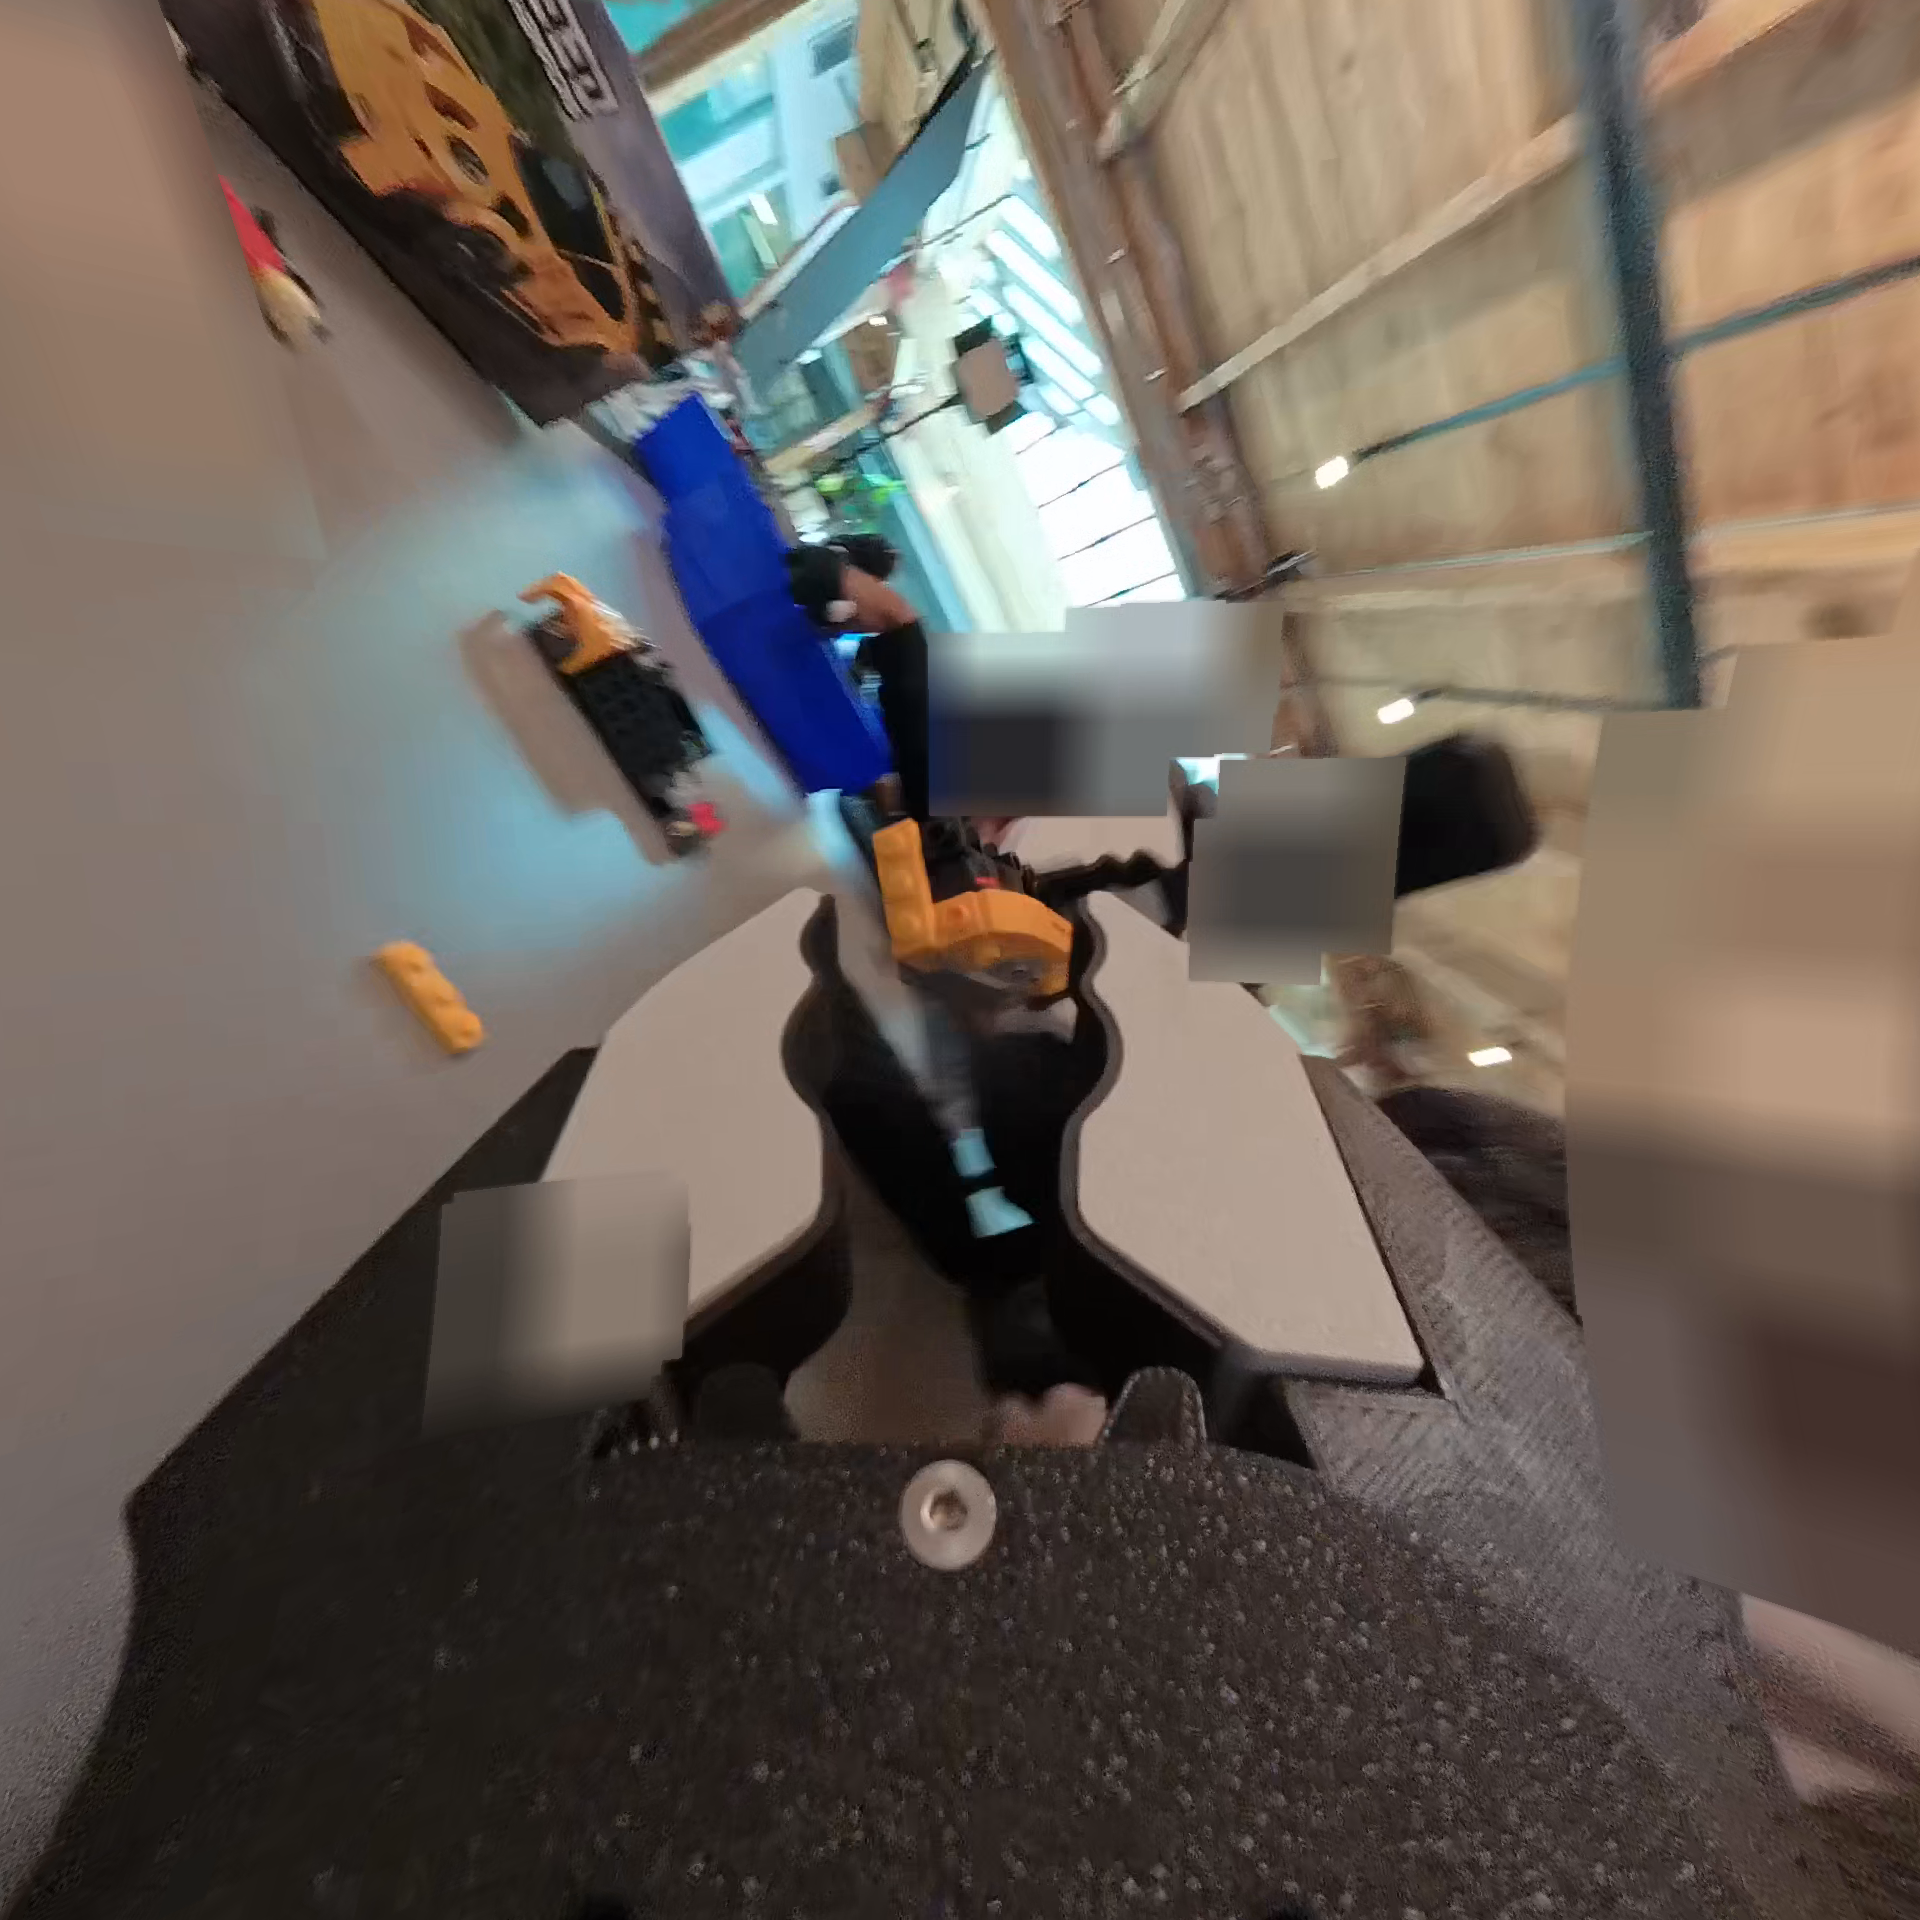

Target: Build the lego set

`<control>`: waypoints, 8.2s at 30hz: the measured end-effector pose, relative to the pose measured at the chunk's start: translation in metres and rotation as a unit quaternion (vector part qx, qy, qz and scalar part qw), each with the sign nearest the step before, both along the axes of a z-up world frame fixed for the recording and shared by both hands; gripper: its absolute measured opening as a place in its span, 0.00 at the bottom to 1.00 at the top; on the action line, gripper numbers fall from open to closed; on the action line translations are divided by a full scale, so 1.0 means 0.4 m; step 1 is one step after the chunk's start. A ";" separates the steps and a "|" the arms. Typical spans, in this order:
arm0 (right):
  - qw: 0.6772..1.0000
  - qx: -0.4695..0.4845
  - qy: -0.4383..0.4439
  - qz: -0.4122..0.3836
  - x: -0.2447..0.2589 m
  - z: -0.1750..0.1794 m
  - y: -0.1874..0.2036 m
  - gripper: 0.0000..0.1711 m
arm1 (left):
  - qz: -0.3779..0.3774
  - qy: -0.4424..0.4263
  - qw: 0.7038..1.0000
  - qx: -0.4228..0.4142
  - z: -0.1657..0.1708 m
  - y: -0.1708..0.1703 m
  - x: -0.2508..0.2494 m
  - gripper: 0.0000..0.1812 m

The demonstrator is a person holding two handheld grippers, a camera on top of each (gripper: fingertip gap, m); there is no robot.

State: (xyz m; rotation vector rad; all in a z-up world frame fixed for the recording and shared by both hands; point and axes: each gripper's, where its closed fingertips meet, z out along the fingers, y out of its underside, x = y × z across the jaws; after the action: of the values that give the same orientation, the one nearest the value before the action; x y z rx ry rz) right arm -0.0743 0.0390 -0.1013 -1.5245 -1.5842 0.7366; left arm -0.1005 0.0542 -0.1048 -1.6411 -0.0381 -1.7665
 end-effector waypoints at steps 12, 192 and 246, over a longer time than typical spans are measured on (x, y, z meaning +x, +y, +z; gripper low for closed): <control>0.967 -0.246 -0.061 0.025 0.043 -0.024 0.002 0.15 | 0.077 0.493 0.786 0.365 -0.044 -0.028 0.065 0.27; 0.967 -0.068 -0.143 0.200 0.007 -0.138 0.044 0.14 | -0.107 0.532 0.753 0.372 -0.181 -0.104 0.119 0.18; 0.981 -0.023 -0.185 0.042 0.175 -0.203 -0.007 0.14 | 0.040 0.663 0.682 0.306 -0.192 -0.039 0.073 0.18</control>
State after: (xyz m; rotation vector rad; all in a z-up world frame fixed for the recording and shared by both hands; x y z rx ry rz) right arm -0.0044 0.0360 -0.1825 -1.7110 -1.9258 0.5595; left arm -0.0714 0.0388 -0.1815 -1.9014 1.0029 -0.0856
